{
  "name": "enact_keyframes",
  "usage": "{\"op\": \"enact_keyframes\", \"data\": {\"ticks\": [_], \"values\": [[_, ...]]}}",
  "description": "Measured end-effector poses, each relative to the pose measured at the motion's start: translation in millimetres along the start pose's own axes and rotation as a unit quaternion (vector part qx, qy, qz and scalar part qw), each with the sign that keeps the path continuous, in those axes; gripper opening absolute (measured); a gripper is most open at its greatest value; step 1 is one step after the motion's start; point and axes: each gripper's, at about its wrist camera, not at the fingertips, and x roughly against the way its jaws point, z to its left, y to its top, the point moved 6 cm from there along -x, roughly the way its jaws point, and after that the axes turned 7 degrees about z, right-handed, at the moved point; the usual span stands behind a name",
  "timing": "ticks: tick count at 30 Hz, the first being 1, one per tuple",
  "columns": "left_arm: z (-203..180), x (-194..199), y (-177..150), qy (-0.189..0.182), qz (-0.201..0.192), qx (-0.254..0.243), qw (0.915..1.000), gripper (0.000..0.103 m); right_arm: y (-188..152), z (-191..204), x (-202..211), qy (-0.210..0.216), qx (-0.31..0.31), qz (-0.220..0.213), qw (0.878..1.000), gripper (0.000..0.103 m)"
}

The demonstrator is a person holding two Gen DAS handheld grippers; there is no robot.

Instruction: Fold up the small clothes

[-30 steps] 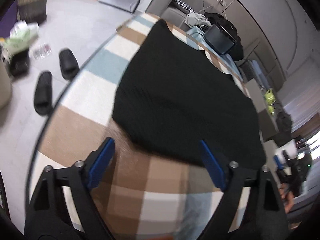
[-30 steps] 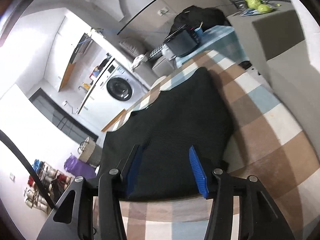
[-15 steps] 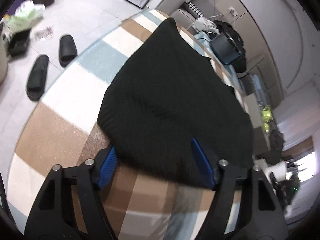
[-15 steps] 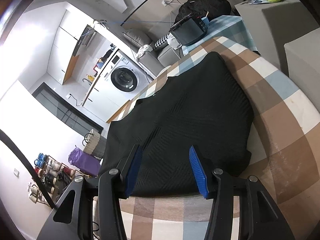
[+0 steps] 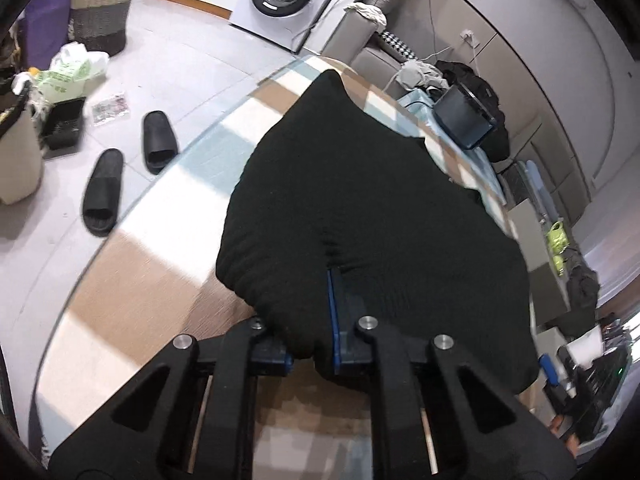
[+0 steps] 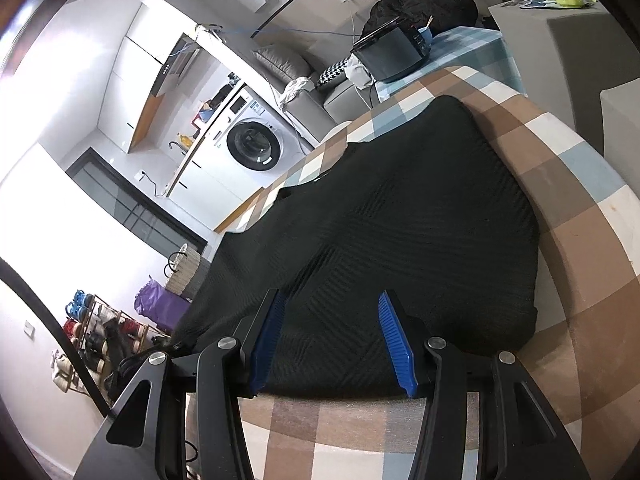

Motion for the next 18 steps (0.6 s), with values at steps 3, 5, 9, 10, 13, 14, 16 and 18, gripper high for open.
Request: {"op": "enact_keyframes", "data": {"ticks": [3, 5, 9, 10, 13, 14, 16, 18], "values": [[-1.7, 8.0, -4.5, 0.018, -0.010, -0.013, 0.9997, 0.010, 0.2, -2.9, -5.9, 0.000, -0.002, 0.008, 1.000, 0.051], [-10.3, 14.4, -2.6, 0.026, -0.021, -0.030, 0.9990, 0.010, 0.3, -3.7, -10.3, 0.002, -0.003, 0.015, 1.000, 0.051], [-52.0, 26.0, 6.6, 0.042, -0.050, -0.098, 0.9931, 0.010, -2.2, 0.1, -10.4, 0.008, 0.003, 0.017, 1.000, 0.051], [-71.5, 27.6, 10.8, 0.039, -0.060, -0.124, 0.9897, 0.010, -2.5, 0.9, -9.4, 0.008, 0.004, 0.016, 1.000, 0.051], [-126.1, 26.2, 20.7, 0.023, -0.073, -0.196, 0.9777, 0.010, -2.1, -0.1, -2.0, 0.009, 0.004, 0.009, 1.000, 0.051], [-149.1, 24.0, 23.3, 0.017, -0.078, -0.226, 0.9708, 0.010, -2.1, -2.0, 2.7, 0.007, 0.001, 0.004, 1.000, 0.052], [-201.7, 16.6, 19.4, -0.011, -0.077, -0.298, 0.9512, 0.010, -2.3, -5.2, 9.5, 0.003, -0.001, -0.002, 1.000, 0.053], [-243.5, 8.3, 5.6, -0.038, -0.063, -0.349, 0.9344, 0.010, -2.5, -9.9, 18.4, -0.003, -0.007, -0.014, 1.000, 0.054]]}}
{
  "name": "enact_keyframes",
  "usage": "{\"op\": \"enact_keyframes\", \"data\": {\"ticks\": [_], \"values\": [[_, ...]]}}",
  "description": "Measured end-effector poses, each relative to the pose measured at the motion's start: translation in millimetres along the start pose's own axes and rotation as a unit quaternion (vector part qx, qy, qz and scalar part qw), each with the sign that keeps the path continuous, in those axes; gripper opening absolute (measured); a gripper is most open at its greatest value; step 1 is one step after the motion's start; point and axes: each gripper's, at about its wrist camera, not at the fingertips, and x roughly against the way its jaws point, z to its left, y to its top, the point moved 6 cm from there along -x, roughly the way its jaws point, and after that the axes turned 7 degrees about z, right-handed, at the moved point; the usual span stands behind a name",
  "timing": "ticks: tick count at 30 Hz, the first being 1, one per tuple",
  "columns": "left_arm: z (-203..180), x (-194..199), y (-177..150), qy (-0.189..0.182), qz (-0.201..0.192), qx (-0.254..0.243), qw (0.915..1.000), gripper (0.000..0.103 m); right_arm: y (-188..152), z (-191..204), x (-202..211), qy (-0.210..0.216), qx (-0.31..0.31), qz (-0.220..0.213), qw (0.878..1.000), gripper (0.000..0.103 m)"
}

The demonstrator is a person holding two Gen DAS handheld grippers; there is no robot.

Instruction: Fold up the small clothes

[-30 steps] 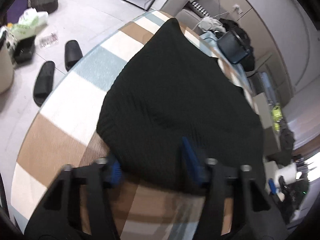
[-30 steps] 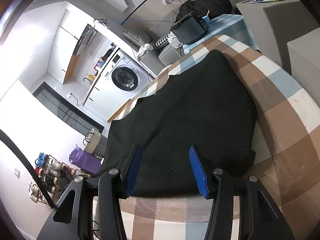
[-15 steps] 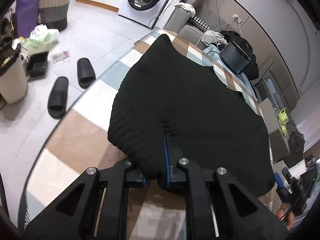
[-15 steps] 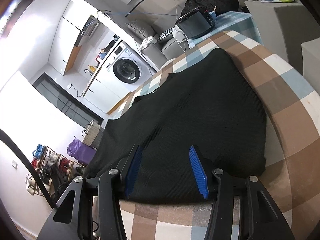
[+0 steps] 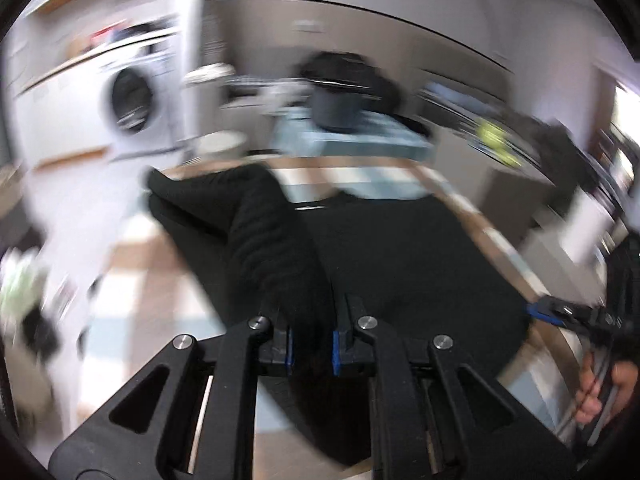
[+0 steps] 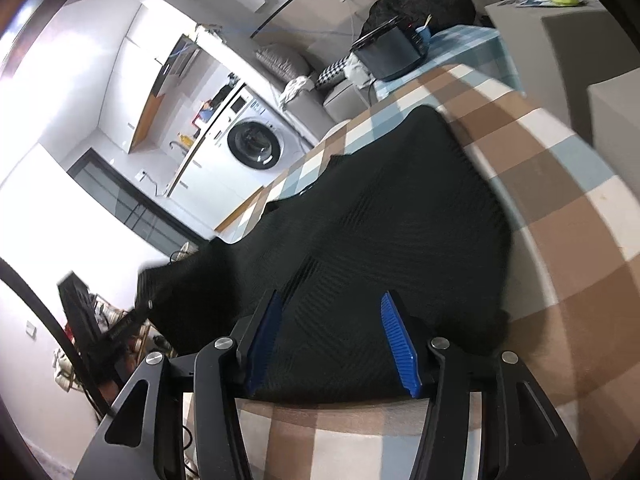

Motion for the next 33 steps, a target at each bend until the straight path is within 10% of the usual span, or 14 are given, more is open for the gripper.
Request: {"op": "enact_keyframes", "data": {"ticks": [4, 10, 14, 26, 30, 33], "values": [[-67.6, -42.5, -2.3, -0.101, 0.064, -0.059, 0.9911, 0.012, 0.4, -10.9, 15.7, -0.013, -0.017, -0.018, 1.000, 0.055], [-73.2, -59.6, -33.4, -0.199, 0.131, -0.013, 0.9710, 0.047, 1.0, -18.2, 18.7, -0.025, -0.022, -0.012, 0.999, 0.056], [-38.8, -40.3, -48.5, -0.172, 0.107, 0.023, 0.9789, 0.062, 4.1, -12.5, -4.1, -0.004, -0.017, 0.021, 1.000, 0.057], [86.2, -4.9, -81.9, -0.073, 0.072, 0.143, 0.9845, 0.063, 5.0, 12.5, -104.7, -0.004, -0.005, 0.124, 0.992, 0.056], [100.2, -10.3, -85.1, -0.073, 0.073, 0.157, 0.9822, 0.063, 3.7, 25.4, -113.1, -0.015, 0.022, 0.125, 0.992, 0.009], [101.0, -8.6, -82.9, -0.073, 0.070, 0.152, 0.9833, 0.063, 5.6, 44.5, -92.5, 0.018, 0.044, 0.088, 0.995, 0.007]]}}
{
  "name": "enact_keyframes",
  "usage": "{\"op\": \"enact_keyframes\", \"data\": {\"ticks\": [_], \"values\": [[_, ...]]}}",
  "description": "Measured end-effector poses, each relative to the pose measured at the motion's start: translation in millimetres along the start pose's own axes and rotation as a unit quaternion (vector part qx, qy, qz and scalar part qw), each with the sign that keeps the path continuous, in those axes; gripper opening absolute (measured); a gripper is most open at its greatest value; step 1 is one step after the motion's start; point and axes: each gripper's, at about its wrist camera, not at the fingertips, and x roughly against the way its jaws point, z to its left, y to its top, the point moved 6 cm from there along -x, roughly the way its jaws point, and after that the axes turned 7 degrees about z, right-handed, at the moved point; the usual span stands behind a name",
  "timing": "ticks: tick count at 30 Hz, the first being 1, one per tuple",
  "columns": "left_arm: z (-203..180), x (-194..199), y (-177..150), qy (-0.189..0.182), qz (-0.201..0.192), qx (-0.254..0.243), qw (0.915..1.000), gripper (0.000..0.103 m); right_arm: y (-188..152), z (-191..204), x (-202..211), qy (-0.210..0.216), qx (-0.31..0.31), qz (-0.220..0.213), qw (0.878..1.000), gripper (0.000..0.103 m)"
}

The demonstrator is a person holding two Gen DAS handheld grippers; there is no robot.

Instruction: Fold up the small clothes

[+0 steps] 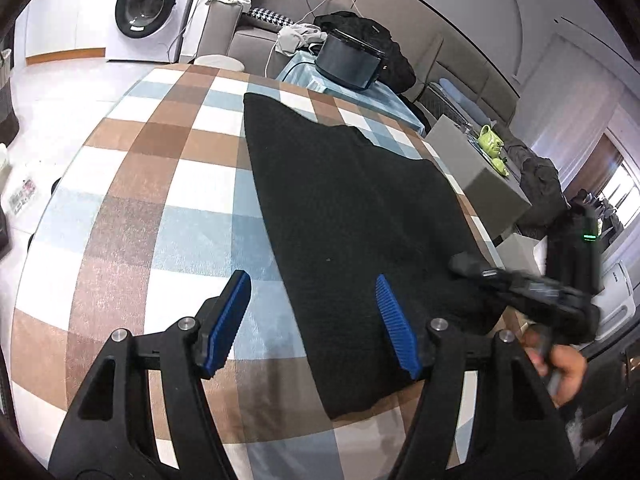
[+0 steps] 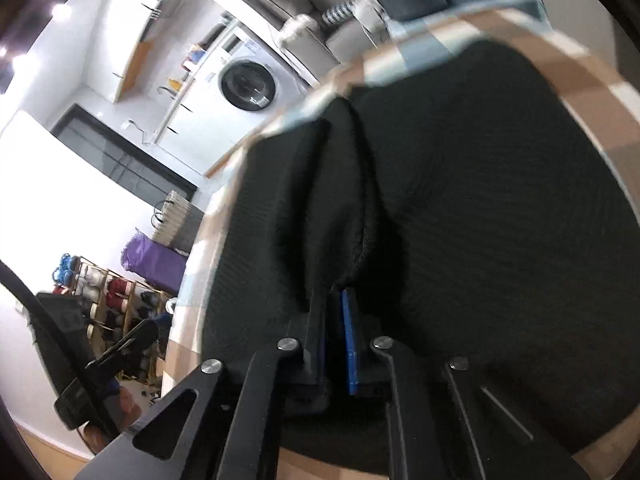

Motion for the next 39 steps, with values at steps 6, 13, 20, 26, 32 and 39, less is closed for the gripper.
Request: {"op": "enact_keyframes", "data": {"ticks": [6, 13, 20, 26, 32, 39], "values": [[-28.2, -12.5, 1.6, -0.003, 0.004, -0.031, 0.9995, 0.063, -22.9, 5.2, 52.6, 0.016, 0.003, -0.043, 0.999, 0.003], [-50.6, -33.7, -9.3, -0.009, 0.030, -0.044, 0.9985, 0.063, -36.3, -34.7, 20.9, -0.021, -0.060, 0.021, 0.998, 0.022], [-41.9, -28.5, -11.3, -0.002, 0.028, -0.029, 0.9992, 0.063, -15.7, -32.4, -16.7, -0.024, -0.038, 0.040, 0.998, 0.041], [-35.8, -21.0, -9.1, 0.003, 0.019, -0.023, 0.9996, 0.063, -6.1, 5.5, -24.2, -0.011, 0.042, 0.012, 0.999, 0.004], [-35.1, -20.6, -8.0, 0.006, 0.024, -0.027, 0.9993, 0.063, -9.9, 25.4, 20.3, -0.004, 0.066, -0.032, 0.997, 0.004], [-50.7, -41.7, -18.7, 0.001, 0.062, -0.051, 0.9967, 0.063, -17.0, -35.7, -9.9, -0.126, 0.006, 0.042, 0.991, 0.007]]}}
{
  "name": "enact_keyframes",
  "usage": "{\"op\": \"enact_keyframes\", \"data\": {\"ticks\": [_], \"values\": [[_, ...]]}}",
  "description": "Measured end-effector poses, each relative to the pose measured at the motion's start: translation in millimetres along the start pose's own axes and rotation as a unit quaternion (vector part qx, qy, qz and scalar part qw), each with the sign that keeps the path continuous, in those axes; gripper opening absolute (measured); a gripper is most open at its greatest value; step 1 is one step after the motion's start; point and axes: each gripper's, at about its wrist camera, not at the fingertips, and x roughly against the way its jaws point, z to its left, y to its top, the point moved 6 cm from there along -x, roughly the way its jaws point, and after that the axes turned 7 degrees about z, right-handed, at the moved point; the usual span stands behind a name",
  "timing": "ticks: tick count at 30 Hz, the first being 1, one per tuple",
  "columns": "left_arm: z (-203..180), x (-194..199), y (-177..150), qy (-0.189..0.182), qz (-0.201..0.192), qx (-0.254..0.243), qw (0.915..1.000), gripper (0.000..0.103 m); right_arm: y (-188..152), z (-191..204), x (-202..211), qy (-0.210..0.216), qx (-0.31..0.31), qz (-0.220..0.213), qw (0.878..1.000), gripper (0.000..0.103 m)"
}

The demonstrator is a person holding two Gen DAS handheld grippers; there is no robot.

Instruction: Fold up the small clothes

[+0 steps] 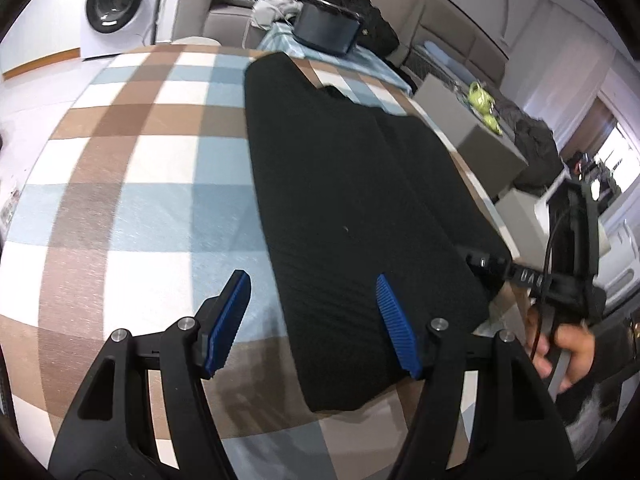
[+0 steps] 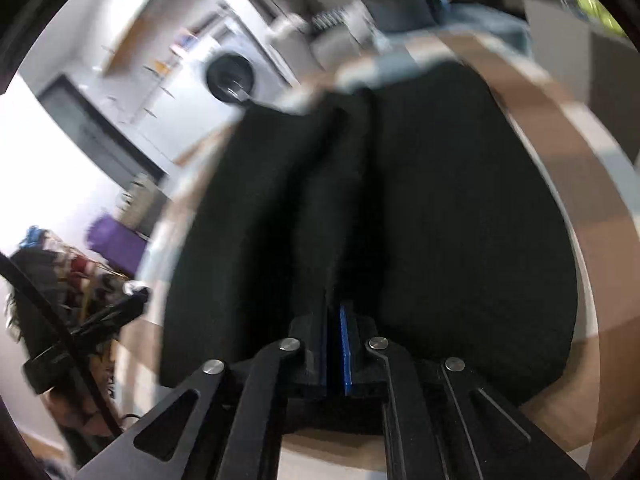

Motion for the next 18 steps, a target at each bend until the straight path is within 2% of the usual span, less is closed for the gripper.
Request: {"op": "enact_keyframes", "data": {"ticks": [2, 3, 5, 10, 16, 17, 18], "values": [[-6.1, -2.0, -3.8, 0.001, 0.005, -0.015, 0.9999, 0.063, 5.2, 5.3, 8.0, 0.008, 0.007, -0.014, 1.000, 0.015], [-7.6, -3.2, -5.4, 0.002, 0.007, -0.020, 0.9998, 0.063, 8.7, 6.7, 12.6, 0.010, 0.008, -0.025, 1.000, 0.028], [-11.0, -7.6, -9.1, 0.005, 0.020, -0.030, 0.9994, 0.063, 19.0, 13.6, 22.4, 0.029, 0.011, -0.047, 0.998, 0.035], [-14.5, -20.7, -17.4, 0.022, 0.062, -0.049, 0.9966, 0.063, 46.4, 29.8, 11.4, 0.087, 0.004, -0.032, 0.996, 0.037], [-9.1, -10.7, -14.5, 0.008, 0.044, -0.036, 0.9983, 0.063, 82.7, 42.5, -41.7, 0.106, -0.017, 0.030, 0.994, 0.037], [-6.7, -8.0, -12.9, 0.009, 0.040, -0.031, 0.9987, 0.063, 87.9, 43.4, -52.4, 0.102, -0.025, 0.043, 0.994, 0.036], [-4.5, -5.4, -11.2, 0.010, 0.036, -0.028, 0.9989, 0.063, 95.0, 41.4, -56.3, 0.096, -0.025, 0.045, 0.994, 0.025]]}}
